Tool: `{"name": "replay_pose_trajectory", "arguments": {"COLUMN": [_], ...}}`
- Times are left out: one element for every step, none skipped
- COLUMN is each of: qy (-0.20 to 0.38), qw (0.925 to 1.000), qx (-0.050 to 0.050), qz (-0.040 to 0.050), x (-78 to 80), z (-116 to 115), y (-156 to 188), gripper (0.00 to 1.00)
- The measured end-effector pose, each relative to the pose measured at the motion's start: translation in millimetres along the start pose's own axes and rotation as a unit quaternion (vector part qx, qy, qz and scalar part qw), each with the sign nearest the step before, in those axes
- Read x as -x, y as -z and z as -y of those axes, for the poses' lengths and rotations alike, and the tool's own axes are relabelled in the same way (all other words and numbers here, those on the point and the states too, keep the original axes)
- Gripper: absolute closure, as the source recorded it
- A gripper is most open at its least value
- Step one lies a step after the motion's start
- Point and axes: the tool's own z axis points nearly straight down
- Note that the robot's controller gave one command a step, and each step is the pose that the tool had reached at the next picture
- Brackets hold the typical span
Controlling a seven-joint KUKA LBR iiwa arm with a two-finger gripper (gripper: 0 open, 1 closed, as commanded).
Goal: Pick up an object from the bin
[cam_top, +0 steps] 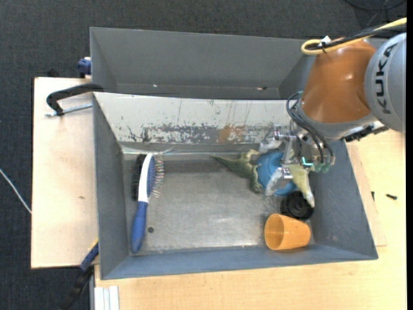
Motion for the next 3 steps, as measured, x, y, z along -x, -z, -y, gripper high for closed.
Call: {"name": "replay_pose_trajectory", "arguments": {"qy": [-0.083,-0.172,-0.197], "qw": [0.9965,0.9850,0.9805], "qx": [0.000,0.000,0.001], "qz": [0.0062,0.0067,0.0032], "x": [16.8,31.3,10.0], "z": [-63.2,-16.7,-60.9], "y": [-82.6,-63.0,-50.0], "gripper": [0.00,0.00,0.00]}}
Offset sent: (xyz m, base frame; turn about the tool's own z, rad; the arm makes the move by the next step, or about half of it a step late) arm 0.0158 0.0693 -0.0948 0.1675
